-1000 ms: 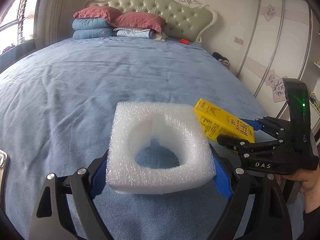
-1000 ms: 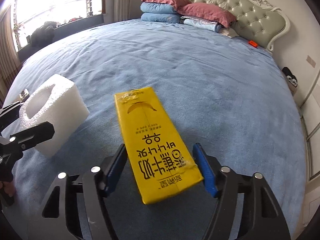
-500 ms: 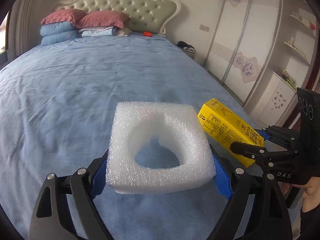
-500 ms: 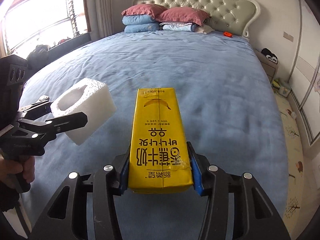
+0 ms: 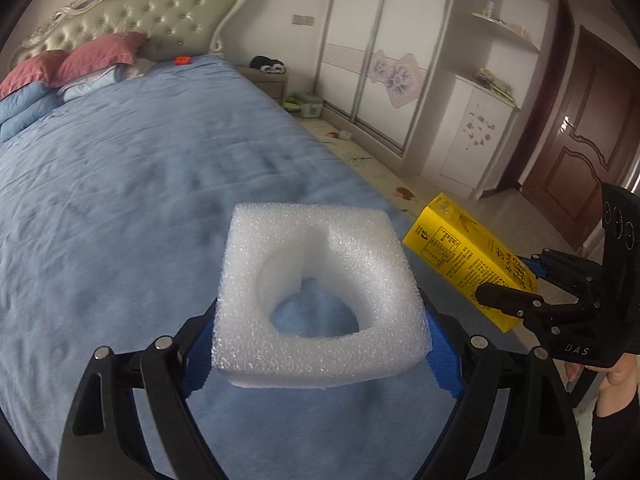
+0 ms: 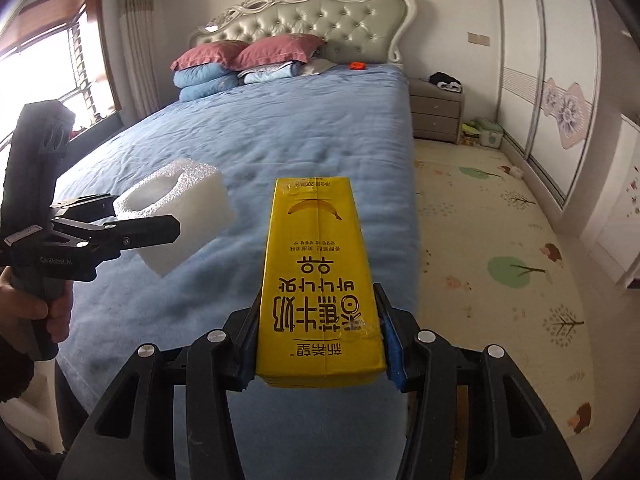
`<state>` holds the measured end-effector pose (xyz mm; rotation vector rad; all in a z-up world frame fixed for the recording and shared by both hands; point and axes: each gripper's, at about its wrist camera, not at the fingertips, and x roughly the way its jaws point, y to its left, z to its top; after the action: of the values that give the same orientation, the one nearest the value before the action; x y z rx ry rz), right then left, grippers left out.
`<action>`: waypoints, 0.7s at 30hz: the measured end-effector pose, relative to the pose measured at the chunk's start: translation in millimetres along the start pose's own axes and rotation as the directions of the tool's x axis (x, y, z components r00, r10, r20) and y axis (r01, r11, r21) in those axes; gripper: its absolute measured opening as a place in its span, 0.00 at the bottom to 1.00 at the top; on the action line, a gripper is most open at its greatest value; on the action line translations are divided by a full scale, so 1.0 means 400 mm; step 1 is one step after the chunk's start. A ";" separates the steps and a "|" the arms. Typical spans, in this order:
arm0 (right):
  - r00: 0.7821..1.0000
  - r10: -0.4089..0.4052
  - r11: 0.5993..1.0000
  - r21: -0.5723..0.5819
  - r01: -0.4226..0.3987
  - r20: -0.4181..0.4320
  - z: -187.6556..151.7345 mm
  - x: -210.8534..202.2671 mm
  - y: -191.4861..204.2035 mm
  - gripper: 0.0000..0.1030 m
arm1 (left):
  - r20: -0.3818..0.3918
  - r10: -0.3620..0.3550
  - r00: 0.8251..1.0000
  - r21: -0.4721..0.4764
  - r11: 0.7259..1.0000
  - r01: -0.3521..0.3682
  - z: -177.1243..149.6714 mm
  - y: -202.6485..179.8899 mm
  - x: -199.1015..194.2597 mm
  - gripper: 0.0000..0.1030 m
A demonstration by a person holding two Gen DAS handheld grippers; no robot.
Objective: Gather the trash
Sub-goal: 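Carry the foam block and yellow carton over the yellow bin, then open both tools to drop the foam block and carton into the bin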
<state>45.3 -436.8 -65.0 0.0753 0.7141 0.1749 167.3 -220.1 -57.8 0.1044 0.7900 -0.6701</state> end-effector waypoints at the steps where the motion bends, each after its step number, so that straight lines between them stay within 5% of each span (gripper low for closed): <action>1: 1.000 -0.003 1.000 0.031 0.003 0.004 -0.021 -0.017 -0.026 0.47 | -0.014 -0.020 1.000 0.021 1.000 0.020 0.002 -0.033 0.017 0.84; 12: 0.991 -0.137 0.953 0.275 0.130 0.007 -0.216 -0.162 -0.272 0.47 | -0.198 -0.210 0.957 0.175 0.953 0.246 0.028 -0.347 0.197 0.84; 21: 0.979 -0.189 0.901 0.384 0.202 -0.073 -0.350 -0.154 -0.409 0.47 | -0.350 -0.243 0.905 0.201 0.924 0.326 0.064 -0.498 0.362 0.83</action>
<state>-70.4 -607.8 -151.8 0.3820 0.7782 -0.1635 139.1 -460.8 -108.1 0.3436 1.0406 -1.0536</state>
